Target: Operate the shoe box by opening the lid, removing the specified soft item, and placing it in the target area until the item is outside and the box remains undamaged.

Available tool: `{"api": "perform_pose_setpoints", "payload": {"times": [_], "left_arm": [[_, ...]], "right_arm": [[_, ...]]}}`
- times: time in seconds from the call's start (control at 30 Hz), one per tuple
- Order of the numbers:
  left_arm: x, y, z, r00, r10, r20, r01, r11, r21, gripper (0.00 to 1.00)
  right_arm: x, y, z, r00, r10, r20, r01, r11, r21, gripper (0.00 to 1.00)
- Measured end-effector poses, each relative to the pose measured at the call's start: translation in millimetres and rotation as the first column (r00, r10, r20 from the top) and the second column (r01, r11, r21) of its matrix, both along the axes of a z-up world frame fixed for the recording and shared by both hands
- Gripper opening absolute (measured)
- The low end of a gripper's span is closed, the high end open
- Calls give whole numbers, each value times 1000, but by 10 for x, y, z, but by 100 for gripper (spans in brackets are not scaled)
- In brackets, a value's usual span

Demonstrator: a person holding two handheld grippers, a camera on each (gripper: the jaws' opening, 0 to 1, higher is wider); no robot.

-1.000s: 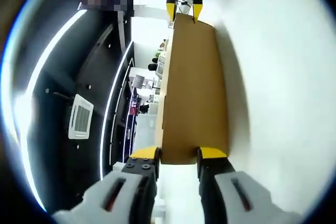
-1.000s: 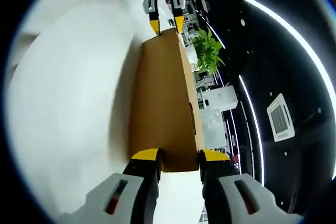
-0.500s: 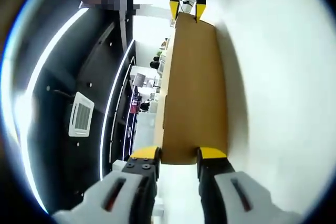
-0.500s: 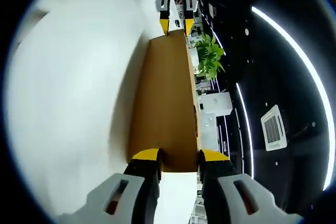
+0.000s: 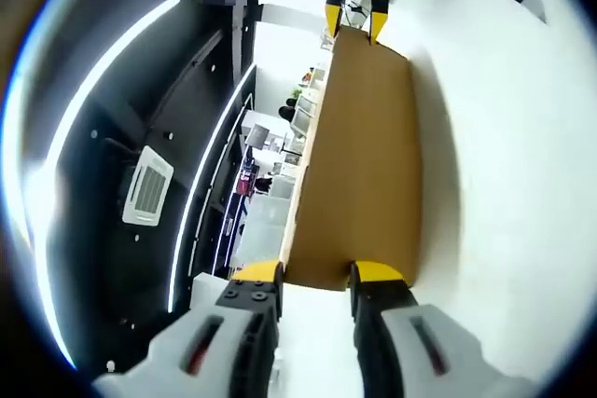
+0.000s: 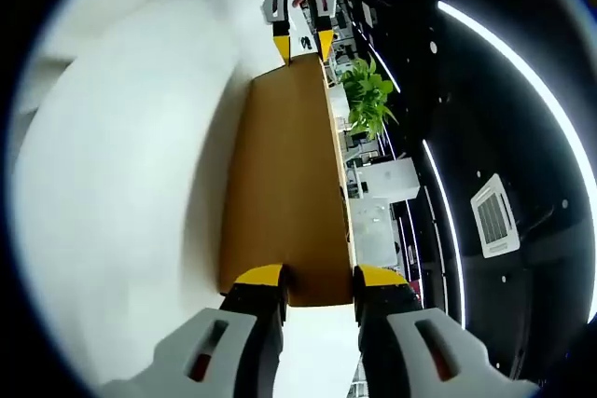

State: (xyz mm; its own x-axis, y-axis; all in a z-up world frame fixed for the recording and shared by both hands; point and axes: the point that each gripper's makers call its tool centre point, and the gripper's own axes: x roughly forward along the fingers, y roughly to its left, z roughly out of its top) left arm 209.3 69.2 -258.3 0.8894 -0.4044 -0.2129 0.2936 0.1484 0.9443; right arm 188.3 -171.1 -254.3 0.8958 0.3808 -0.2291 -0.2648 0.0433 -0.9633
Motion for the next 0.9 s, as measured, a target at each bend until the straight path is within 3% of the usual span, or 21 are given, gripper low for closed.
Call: {"api": "perform_pose_setpoints", "payload": {"times": [0.2,0.23,0.43,0.9], "left_arm": [[-15,14,104,1000,2,3,-2,999,-35,29],[-17,52,188,1000,10,0,-10,995,-102,29],[-12,57,216,1000,21,-5,-21,991,-134,29],[27,100,298,998,58,-19,-61,967,-246,30]], "right_arm": [[3,-36,67,1000,14,-23,-13,999,40,28],[3,-35,128,1000,23,-15,-23,999,45,28],[6,-47,151,1000,17,-4,-16,997,70,28],[22,-69,251,998,-13,55,0,974,225,30]]}}
